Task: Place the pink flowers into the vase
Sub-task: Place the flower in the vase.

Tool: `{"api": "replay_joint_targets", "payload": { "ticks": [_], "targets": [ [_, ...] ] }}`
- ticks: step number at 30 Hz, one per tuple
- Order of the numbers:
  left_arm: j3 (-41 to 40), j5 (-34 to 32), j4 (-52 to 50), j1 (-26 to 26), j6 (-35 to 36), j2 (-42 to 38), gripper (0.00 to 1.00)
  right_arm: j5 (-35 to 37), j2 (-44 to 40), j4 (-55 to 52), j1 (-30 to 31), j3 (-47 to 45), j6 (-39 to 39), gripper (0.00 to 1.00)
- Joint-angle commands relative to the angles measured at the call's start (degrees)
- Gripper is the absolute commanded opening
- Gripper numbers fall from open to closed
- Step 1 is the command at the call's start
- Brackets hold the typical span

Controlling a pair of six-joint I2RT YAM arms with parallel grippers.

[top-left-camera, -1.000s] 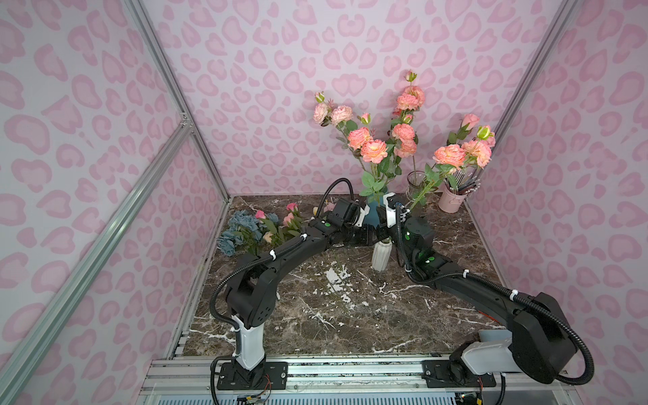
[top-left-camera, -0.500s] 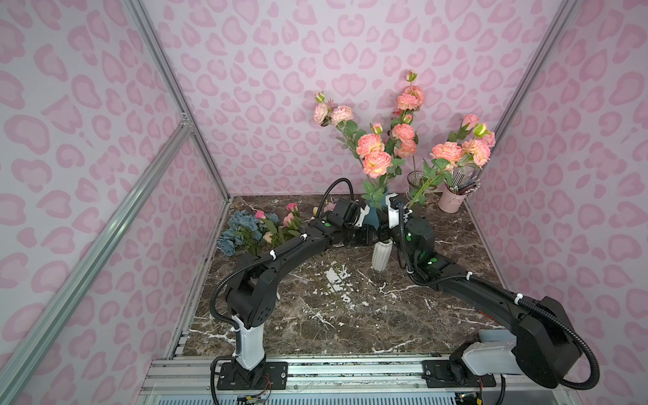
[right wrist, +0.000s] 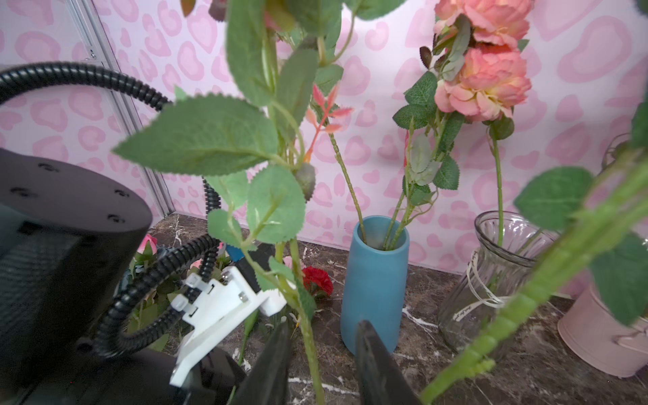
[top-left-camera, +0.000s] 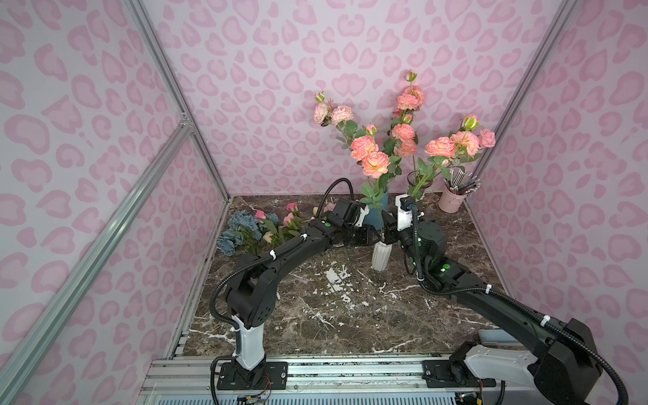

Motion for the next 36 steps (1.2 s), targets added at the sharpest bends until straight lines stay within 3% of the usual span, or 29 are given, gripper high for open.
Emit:
{"api": "replay_joint_targets", "payload": {
  "ticks": [1,9,21,25,29,36],
  "targets": [
    [0.18,-0.74,0.56,-0.01,0.64,-0.24,0.50,4.34,-2.64,-5.53,1.30,1.24,2.53,0.35],
    [0.18,-0.19,1.10,-0.01,0.39,-0.94,0.50,4.58,-10.50,-13.70,2.11,0.11,7.01,0.35],
    [-0.69,-0.56,1.97,-0.01,-0.58,-4.02,0.51,3.56,-11.77,-18.69,2.59,0.28,9.12,0.34],
    [-3.19,-3.60,0.47,0.70,-1.44,-7.78,0.50,1.38,-10.52,-20.13,3.63,1.31,9.95,0.32],
    [-11.11,-6.56,2.67,4.08,-5.13,-14.89,0.50,1.73,-9.08,-20.77,6.58,1.84,11.56,0.31],
    [-20.66,-18.39,-2.55,10.64,-8.68,-27.43,0.50,2.89,-8.09,-21.49,10.81,0.52,15.52,0.27]
  ]
}}
